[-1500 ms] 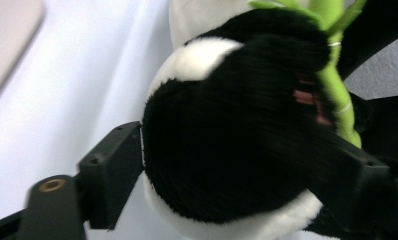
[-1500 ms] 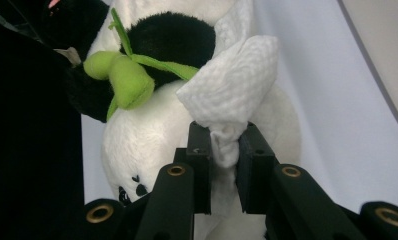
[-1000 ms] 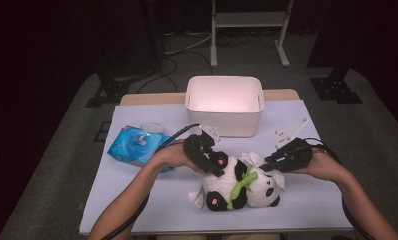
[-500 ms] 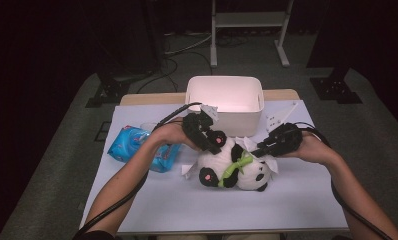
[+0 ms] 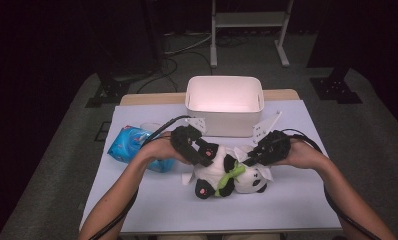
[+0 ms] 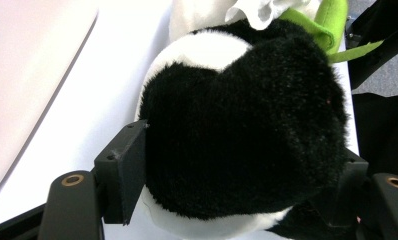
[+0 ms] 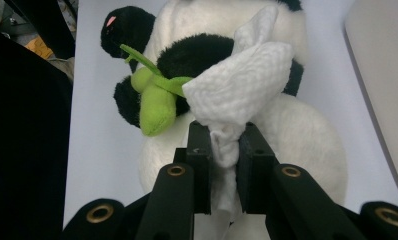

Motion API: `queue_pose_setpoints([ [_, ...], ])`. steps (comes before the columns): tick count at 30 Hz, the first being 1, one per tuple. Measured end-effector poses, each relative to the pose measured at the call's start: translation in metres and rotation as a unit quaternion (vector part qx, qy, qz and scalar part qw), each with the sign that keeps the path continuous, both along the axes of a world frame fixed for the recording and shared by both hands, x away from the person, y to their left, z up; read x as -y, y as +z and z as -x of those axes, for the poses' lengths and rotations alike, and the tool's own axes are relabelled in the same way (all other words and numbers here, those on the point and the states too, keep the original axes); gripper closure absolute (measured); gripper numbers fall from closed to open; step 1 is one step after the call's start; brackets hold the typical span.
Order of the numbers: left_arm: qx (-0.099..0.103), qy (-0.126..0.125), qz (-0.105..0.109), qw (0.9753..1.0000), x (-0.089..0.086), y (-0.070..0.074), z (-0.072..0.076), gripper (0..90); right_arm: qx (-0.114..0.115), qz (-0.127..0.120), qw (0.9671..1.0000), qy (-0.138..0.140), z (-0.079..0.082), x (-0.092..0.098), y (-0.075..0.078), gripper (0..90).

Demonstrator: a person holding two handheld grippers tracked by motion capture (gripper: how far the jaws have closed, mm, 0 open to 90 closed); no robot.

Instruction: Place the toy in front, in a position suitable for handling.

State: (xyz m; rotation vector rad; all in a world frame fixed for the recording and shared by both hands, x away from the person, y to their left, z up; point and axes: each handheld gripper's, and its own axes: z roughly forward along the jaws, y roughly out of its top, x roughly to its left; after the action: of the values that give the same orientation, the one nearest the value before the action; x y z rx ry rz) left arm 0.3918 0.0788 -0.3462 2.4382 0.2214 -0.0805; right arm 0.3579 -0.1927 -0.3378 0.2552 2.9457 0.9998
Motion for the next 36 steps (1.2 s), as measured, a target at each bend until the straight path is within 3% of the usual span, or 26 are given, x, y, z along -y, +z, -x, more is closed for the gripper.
queue_pose_setpoints([
  [12,0.015,0.002,0.006,0.9999,-0.001,0.003,0.028,21.8,0.01,-0.028,0.9995,-0.011,0.029,0.006,-0.008,78.0],
  [19,0.025,-0.008,-0.008,0.9996,0.001,0.01,0.039,19.6,0.02,-0.044,0.9987,-0.015,0.043,0.009,-0.013,78.2],
  [22,0.029,-0.013,-0.016,0.9994,0.004,0.016,0.042,19.4,0.023,-0.046,0.9985,-0.016,0.045,0.009,-0.014,78.2],
  [26,0.024,-0.025,0.007,0.9994,0.005,0.03,0.045,19.5,0.027,-0.042,0.9987,-0.009,0.049,0.007,-0.014,78.2],
  [36,0.035,-0.024,0.008,0.9991,0.007,0.06,0.04,19.5,0.034,-0.027,0.999,0.004,0.056,0.005,-0.013,78.2],
])
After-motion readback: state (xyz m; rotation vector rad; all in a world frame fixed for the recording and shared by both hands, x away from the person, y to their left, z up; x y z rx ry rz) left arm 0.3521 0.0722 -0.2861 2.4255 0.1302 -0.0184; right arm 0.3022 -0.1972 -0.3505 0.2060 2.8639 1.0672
